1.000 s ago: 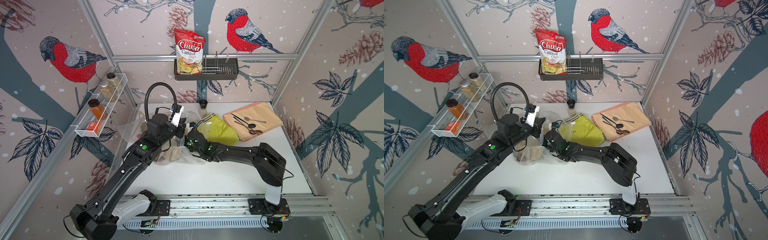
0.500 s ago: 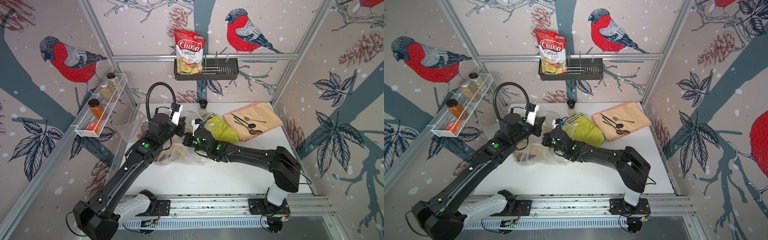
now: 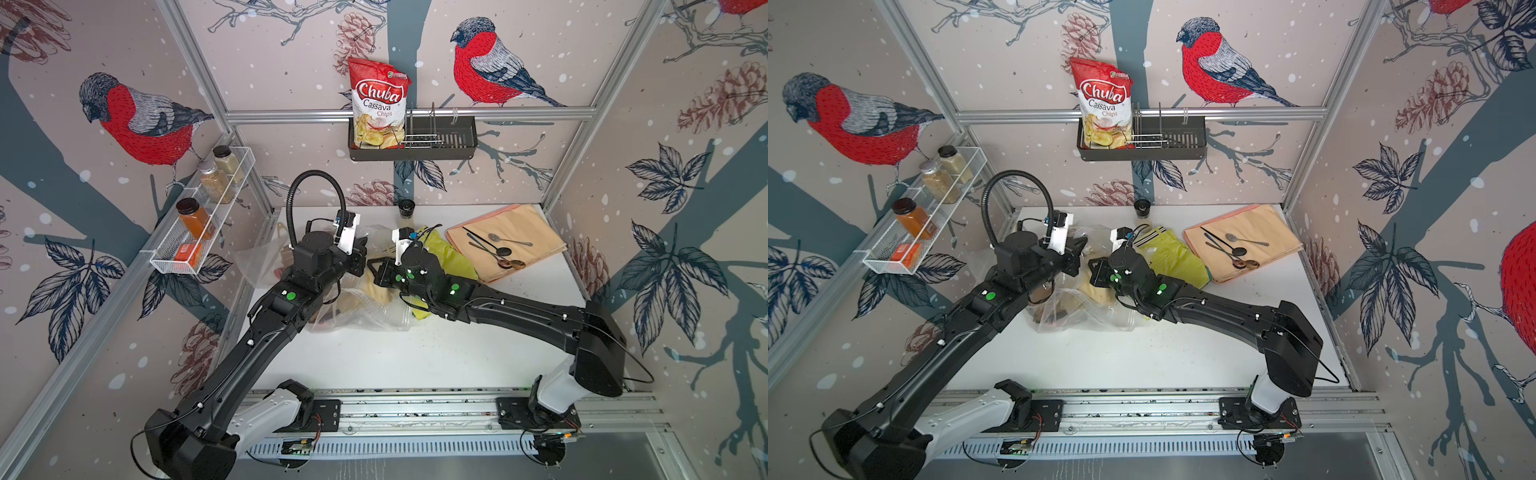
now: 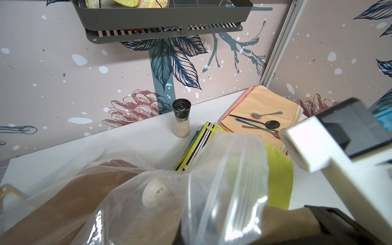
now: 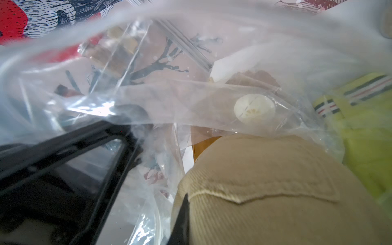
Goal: Take the trousers out of the vacuum bag
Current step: Take out the trousers from the vacuum bag.
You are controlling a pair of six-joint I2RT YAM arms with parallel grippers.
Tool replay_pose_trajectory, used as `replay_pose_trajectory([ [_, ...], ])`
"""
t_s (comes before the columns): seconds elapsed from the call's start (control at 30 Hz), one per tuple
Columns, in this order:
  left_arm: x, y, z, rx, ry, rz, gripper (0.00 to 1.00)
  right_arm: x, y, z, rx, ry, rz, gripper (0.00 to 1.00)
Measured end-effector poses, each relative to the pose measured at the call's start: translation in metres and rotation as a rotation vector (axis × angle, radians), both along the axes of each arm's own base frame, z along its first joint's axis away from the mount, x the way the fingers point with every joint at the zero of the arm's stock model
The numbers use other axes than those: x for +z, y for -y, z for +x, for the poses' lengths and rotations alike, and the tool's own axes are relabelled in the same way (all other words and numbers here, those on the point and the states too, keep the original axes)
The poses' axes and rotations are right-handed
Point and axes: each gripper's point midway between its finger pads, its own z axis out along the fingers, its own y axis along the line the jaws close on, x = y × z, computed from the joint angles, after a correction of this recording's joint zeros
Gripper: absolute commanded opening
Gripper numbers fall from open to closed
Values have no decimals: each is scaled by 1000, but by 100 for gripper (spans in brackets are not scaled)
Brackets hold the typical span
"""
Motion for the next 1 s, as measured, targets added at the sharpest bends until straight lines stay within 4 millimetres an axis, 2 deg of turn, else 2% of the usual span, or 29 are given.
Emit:
replay_pose_trajectory([
  [0.13,-1,-2,0,5,-3,-3,0,18,7,-2,1,29,-1,0],
  [0.37,-6,-10,4,52,-8,11,0,62,27,-4,-9,101,11,0],
  [0.5,-23,-15,10,93,-38,32,0,87,42,-8,-28,143,20,0],
  [0.7,-33,-20,16,133,-66,43,0,109,66,-11,-68,183,26,0],
  [1.0,-55,-34,27,225,-118,69,0,133,92,-17,-94,223,30,0],
])
